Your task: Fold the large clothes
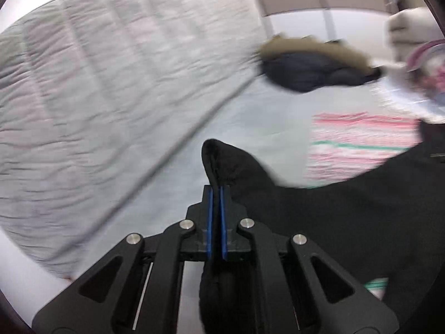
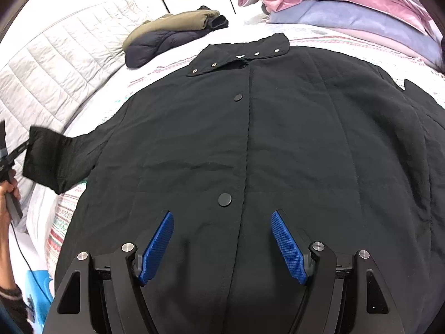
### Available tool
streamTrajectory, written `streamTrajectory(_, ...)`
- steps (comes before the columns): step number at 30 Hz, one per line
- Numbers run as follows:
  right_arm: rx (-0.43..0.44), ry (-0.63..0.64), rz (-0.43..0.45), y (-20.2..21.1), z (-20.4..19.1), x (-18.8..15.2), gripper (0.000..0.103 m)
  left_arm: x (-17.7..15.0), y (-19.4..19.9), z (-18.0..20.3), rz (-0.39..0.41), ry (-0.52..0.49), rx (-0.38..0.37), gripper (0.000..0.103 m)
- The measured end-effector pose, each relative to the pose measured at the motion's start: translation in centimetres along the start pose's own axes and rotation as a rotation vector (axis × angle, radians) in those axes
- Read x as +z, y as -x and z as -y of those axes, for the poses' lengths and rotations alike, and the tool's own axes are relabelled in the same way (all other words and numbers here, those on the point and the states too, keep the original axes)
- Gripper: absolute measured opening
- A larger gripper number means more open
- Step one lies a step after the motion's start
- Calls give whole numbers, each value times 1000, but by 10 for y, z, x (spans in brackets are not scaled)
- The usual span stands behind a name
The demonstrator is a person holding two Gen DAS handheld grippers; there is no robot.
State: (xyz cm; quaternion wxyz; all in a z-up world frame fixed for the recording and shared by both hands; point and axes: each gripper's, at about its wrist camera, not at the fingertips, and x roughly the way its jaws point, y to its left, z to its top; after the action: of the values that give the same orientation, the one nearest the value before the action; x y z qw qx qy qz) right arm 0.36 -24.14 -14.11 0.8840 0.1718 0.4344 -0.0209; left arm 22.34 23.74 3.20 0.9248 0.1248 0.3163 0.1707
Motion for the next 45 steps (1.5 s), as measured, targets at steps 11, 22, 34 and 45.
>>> streamTrajectory(11, -34, -26, 54, 18, 16, 4, 74, -54, -114, -41, -230, -33, 307, 16)
streamTrajectory(22, -9, -160, 72, 39, 41, 13, 74, -53, -34, -8, -191, 171, -131, 84)
streamTrajectory(34, -245, -181, 121, 103, 131, 17, 74, -64, 90, 101, -202, 233, -640, 97)
streamTrajectory(45, -508, -467, 168, 163, 368, 4, 74, -95, 159, 219, -172, -42, -777, 97)
